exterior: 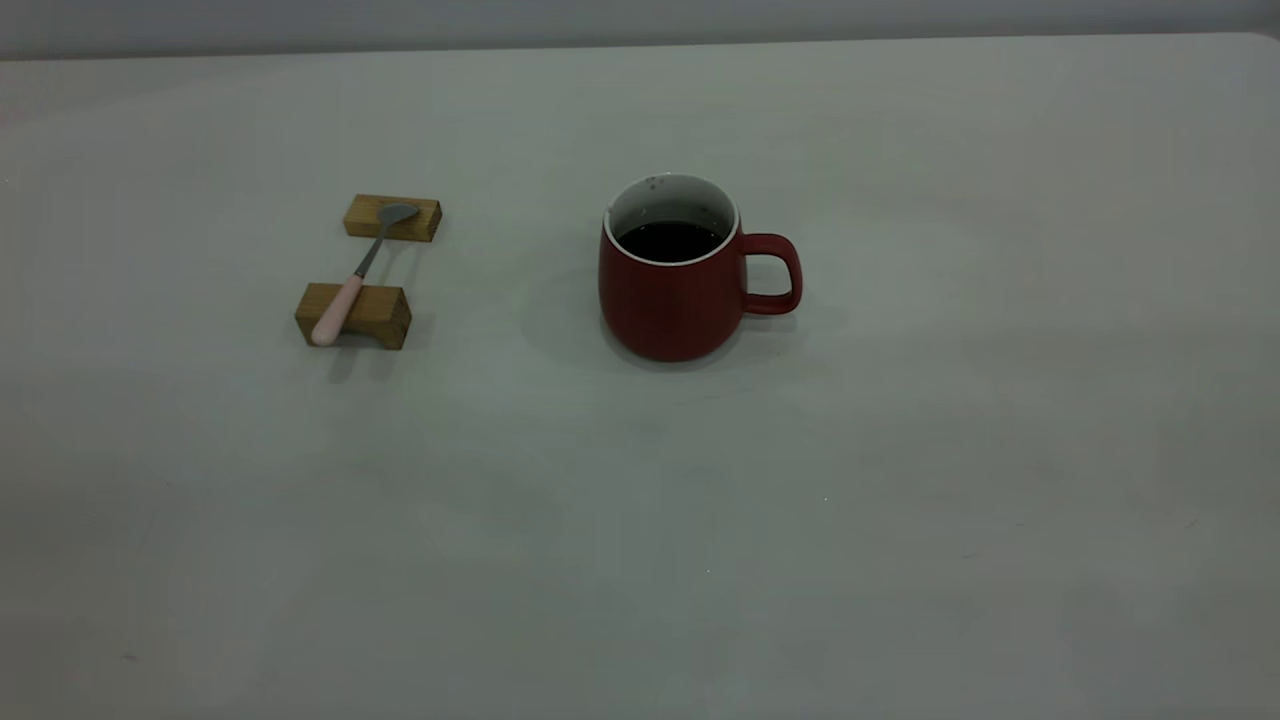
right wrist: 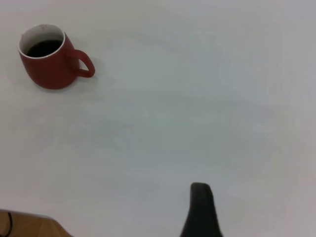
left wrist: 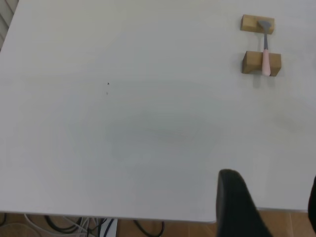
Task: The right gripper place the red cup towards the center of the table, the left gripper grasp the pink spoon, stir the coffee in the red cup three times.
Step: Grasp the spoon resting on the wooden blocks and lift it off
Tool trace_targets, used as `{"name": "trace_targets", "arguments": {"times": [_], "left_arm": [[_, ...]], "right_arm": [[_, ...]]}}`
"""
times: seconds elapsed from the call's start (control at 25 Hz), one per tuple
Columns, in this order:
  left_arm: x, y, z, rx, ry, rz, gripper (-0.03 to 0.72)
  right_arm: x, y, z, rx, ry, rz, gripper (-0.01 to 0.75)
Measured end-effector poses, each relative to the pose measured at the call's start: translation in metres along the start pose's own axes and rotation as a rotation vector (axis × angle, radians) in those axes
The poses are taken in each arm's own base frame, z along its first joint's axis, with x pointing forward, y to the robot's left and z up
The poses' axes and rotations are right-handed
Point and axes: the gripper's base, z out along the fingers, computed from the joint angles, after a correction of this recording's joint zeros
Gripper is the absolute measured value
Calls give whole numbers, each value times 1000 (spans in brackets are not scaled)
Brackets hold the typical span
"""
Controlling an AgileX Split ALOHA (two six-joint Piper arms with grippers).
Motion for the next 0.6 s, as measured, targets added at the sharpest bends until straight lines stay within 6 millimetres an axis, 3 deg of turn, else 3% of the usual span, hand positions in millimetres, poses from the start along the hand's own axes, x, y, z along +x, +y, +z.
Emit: {"name": "trace_targets", "arguments": {"times": [0.6], "left_arm": [[0,0,0,0,0,0,432]], "right_arm": [[0,0,0,0,-1,1,419]]}}
